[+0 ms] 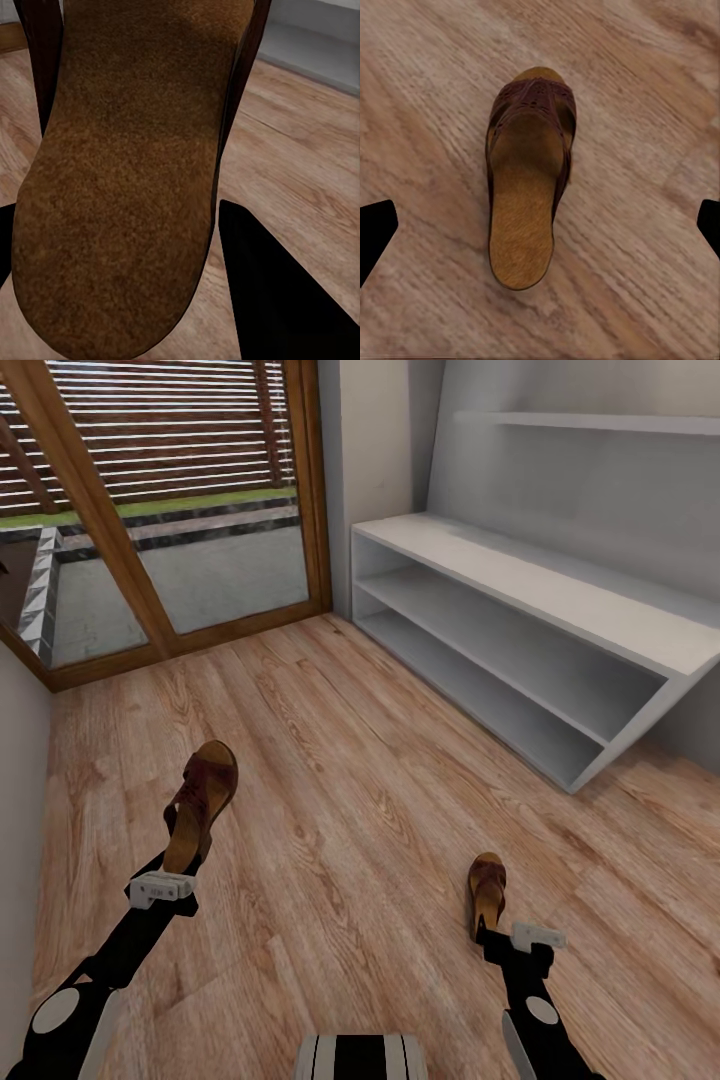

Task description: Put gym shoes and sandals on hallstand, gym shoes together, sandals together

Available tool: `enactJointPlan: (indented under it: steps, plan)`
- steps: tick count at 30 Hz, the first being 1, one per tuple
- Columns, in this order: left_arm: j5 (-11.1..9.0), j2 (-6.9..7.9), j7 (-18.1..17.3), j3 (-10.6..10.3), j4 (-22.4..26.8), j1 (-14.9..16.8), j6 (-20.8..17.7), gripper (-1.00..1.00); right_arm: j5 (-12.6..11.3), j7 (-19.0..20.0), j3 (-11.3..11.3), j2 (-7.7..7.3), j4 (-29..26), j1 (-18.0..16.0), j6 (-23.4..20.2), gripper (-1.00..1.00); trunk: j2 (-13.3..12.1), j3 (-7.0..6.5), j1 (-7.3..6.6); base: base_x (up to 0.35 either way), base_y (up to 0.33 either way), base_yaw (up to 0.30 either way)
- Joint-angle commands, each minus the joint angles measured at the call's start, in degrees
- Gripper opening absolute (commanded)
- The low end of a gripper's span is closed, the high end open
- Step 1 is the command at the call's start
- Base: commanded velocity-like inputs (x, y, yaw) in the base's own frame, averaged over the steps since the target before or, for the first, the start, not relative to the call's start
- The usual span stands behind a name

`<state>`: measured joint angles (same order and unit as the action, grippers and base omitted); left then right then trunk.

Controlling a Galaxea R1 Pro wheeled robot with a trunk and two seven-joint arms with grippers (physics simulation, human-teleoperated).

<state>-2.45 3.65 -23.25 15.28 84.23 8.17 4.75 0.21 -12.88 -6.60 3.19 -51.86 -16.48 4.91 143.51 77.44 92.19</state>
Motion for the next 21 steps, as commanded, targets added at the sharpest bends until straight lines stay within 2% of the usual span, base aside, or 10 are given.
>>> enactJointPlan:
  steps: [1, 9, 21]
  plan:
    - [0.2, 0.0, 0.0, 0.0, 0.0, 0.0, 0.1, -1.0, 0.0, 0.0, 0.0, 0.0, 0.0, 0.0, 0.0, 1.0, 0.0, 0.0, 0.0, 0.0, 0.0, 0.0]
    - [0.2, -0.04, 0.0, 0.0, 0.0, 0.0, 0.1, -1.0, -1.8, -0.1, 0.2, 0.06, 0.5, 0.1, 0.1, 1.0, 0.0, 0.0, 0.0, 0.0, 0.0, 0.0]
    - [0.2, -0.04, 0.0, 0.0, 0.0, 0.0, 0.1, -1.0, -2.0, -0.3, 0.3, 0.16, 5.6, 0.0, 1.2, 1.0, 0.0, 0.0, 0.0, 0.0, 0.0, 0.0]
